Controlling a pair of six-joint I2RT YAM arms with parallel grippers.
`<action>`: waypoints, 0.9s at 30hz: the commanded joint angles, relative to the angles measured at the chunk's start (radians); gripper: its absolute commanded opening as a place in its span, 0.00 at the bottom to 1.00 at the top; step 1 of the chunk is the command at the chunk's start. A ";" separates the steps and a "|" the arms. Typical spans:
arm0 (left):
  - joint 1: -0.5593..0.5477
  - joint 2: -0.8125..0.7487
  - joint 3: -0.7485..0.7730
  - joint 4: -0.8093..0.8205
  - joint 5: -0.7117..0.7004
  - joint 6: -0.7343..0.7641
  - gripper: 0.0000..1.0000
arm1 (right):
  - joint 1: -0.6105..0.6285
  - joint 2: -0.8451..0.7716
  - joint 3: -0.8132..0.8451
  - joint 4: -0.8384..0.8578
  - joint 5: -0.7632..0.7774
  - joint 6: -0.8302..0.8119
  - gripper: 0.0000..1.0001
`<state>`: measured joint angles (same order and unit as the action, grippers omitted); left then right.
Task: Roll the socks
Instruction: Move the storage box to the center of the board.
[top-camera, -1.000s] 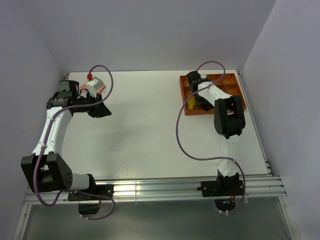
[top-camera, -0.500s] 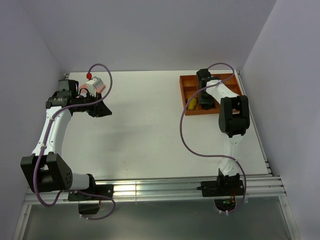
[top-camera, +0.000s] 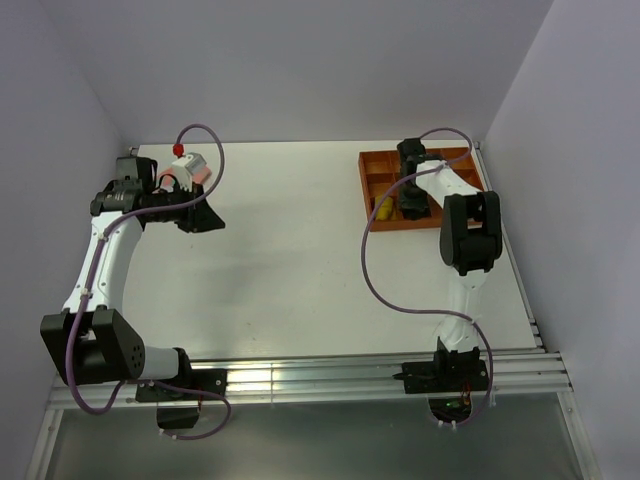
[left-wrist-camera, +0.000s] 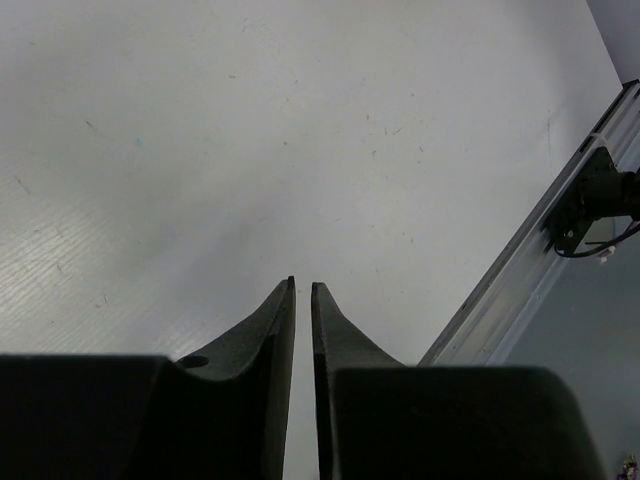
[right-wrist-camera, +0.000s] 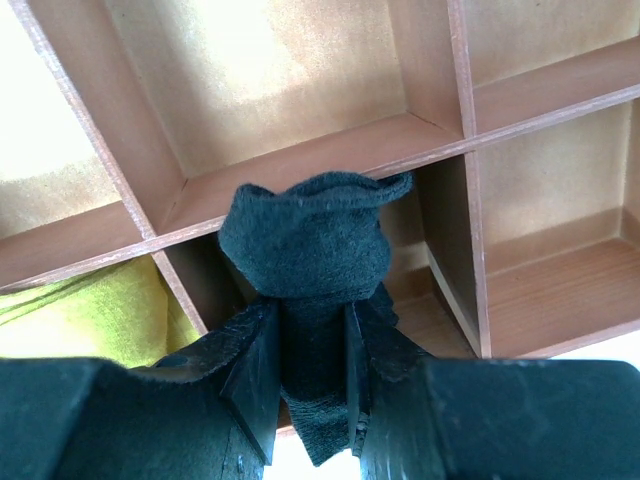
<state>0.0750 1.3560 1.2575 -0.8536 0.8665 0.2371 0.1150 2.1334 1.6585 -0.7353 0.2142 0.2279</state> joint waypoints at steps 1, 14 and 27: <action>-0.015 -0.041 0.042 -0.015 0.023 -0.022 0.17 | 0.011 0.007 -0.077 -0.154 -0.124 0.044 0.02; -0.053 -0.066 0.016 0.001 0.016 -0.045 0.18 | 0.009 -0.017 -0.131 -0.142 -0.153 0.071 0.02; -0.067 -0.060 0.017 0.016 0.006 -0.068 0.18 | 0.011 0.006 -0.102 -0.156 -0.194 0.057 0.05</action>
<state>0.0116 1.3170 1.2583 -0.8570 0.8661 0.1856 0.1139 2.0892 1.5887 -0.7467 0.1364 0.2710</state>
